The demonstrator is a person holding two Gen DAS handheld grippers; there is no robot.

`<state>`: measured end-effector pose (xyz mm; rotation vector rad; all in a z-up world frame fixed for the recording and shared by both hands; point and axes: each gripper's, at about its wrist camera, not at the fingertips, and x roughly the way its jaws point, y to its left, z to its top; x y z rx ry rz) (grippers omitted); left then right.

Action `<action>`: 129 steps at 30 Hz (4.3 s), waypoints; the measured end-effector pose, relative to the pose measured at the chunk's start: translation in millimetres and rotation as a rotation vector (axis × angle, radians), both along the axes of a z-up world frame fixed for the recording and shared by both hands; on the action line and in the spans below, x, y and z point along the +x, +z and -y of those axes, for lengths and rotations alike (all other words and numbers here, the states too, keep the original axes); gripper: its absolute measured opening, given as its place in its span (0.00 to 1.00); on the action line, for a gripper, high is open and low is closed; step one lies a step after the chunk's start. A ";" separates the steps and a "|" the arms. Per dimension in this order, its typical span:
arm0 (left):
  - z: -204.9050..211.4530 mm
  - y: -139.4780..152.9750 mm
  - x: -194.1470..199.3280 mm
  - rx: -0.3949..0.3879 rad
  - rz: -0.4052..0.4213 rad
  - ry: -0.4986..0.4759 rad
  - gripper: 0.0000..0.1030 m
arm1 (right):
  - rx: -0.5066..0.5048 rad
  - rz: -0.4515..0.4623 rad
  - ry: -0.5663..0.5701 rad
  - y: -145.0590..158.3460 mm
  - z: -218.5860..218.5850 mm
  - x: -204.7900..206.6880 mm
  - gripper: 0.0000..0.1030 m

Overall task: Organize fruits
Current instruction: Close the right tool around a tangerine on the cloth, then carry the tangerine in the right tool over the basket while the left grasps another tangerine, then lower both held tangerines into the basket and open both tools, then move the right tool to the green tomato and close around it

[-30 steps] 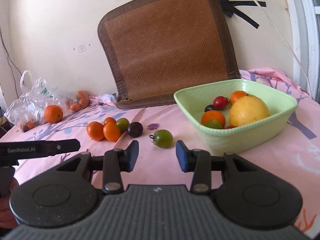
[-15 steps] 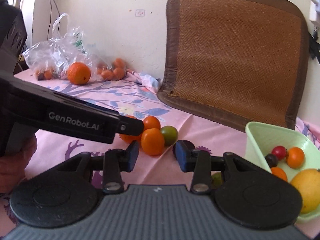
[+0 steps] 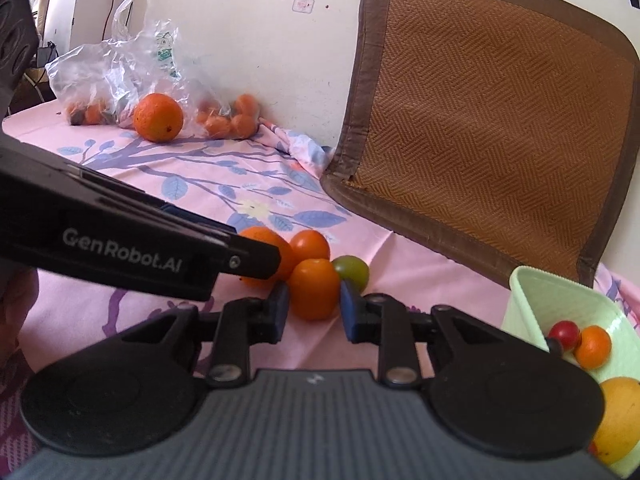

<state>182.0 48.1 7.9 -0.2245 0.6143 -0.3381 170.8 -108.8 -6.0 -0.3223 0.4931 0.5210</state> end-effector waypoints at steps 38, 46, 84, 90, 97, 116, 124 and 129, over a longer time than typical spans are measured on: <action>120.0 62.4 -29.6 0.047 0.115 -0.218 0.22 | 0.365 0.121 -0.366 17.8 166.7 -81.0 0.28; 167.3 59.2 18.5 0.030 0.063 -0.272 0.22 | 0.349 0.132 -0.398 5.2 174.9 -58.1 0.29; 186.2 19.1 -71.9 0.100 0.057 -0.544 0.38 | 0.569 0.143 -0.549 5.7 234.1 -61.2 0.29; 190.2 51.6 -21.5 0.088 0.109 -0.423 0.38 | 0.505 0.153 -0.564 4.7 225.8 -56.6 0.30; 218.6 33.3 26.6 0.160 0.053 -0.304 0.39 | 0.451 0.158 -0.585 1.2 219.7 -47.3 0.42; 91.7 35.5 -67.2 0.199 0.144 -0.075 0.51 | 0.554 0.193 -0.686 -0.3 237.3 -56.5 0.57; 57.1 11.1 -78.8 0.205 0.138 0.011 0.52 | 0.555 0.160 -0.766 -3.5 239.3 -63.6 0.57; 59.9 11.8 -85.3 0.211 0.171 -0.011 0.52 | 0.566 0.146 -0.791 -5.4 240.1 -76.1 0.57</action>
